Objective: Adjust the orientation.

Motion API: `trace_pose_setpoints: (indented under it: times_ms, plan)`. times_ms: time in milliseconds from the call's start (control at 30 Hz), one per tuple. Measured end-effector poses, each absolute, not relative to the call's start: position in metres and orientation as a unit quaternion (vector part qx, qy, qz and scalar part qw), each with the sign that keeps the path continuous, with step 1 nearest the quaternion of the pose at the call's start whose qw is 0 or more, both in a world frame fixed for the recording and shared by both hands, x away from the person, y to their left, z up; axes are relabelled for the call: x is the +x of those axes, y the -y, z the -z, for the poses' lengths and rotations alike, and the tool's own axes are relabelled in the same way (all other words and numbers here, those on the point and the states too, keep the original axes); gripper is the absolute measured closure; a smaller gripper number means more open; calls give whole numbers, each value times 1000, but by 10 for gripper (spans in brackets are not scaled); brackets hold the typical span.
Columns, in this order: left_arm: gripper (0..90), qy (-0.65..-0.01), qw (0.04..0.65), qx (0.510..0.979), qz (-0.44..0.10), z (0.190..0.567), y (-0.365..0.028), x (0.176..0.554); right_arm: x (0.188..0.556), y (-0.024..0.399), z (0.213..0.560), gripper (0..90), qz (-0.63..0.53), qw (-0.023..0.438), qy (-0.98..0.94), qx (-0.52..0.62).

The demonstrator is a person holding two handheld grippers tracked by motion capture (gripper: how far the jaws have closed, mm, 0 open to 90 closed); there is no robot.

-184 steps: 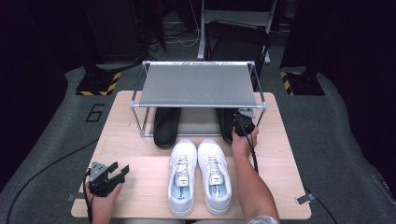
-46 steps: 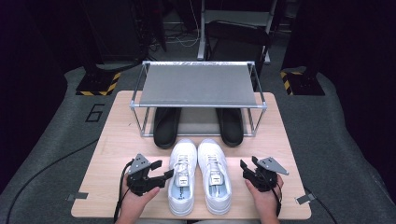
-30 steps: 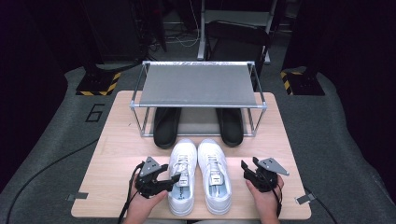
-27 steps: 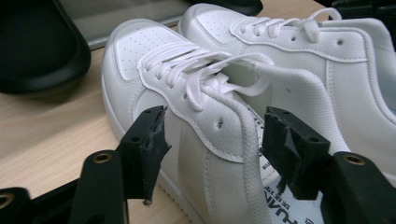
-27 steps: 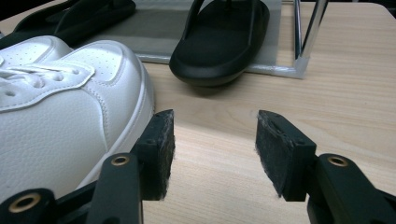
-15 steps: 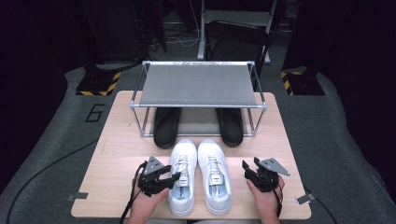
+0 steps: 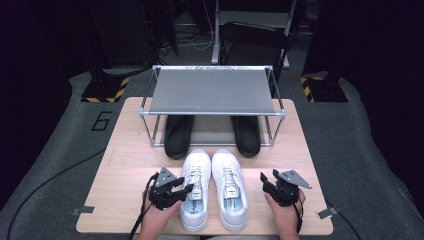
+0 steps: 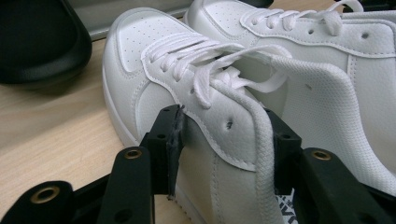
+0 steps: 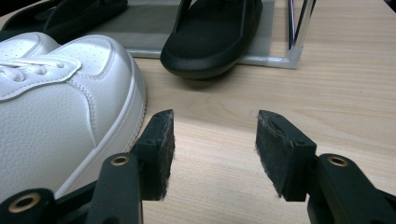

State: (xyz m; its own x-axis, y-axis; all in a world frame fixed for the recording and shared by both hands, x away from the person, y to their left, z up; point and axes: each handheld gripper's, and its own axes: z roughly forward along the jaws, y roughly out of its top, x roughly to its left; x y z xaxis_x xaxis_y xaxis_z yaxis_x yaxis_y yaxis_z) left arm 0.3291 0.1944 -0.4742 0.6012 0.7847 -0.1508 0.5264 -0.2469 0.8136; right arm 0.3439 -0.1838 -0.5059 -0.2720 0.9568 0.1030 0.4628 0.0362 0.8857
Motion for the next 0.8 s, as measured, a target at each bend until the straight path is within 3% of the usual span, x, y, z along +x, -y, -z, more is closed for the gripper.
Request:
trace_pose_setpoints:
  times_ms: [500, 700, 800]
  plan:
    - [698, -417, 428, 786, -158, 468, -195, 326, 344, 185, 507, 468, -444, 277, -660, 539]
    - [789, -433, 416, 776, -193, 468, -200, 326, 344, 185, 507, 468, -444, 276, -660, 539]
    - [805, -451, 426, 764, -178, 467, -207, 329, 344, 186, 507, 468, -444, 274, -661, 539]
